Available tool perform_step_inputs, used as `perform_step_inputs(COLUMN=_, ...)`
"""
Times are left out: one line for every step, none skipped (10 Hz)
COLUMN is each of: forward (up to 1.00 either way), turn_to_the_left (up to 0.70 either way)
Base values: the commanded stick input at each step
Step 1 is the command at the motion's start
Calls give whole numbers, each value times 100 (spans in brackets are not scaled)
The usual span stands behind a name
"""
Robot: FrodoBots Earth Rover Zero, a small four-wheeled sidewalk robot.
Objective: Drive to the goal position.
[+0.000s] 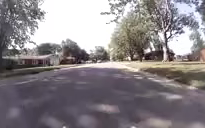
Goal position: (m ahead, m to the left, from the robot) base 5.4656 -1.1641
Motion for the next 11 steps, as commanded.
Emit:
perform_step_inputs(forward=69, turn_to_the_left=3)
perform_step_inputs(forward=69, turn_to_the_left=3)
perform_step_inputs(forward=69, turn_to_the_left=3)
perform_step_inputs(forward=69, turn_to_the_left=3)
perform_step_inputs(forward=69, turn_to_the_left=3)
perform_step_inputs(forward=69, turn_to_the_left=3)
perform_step_inputs(forward=69, turn_to_the_left=3)
perform_step_inputs(forward=69, turn_to_the_left=-1)
perform_step_inputs(forward=69, turn_to_the_left=-19)
perform_step_inputs(forward=69, turn_to_the_left=-34)
perform_step_inputs(forward=69, turn_to_the_left=-34)
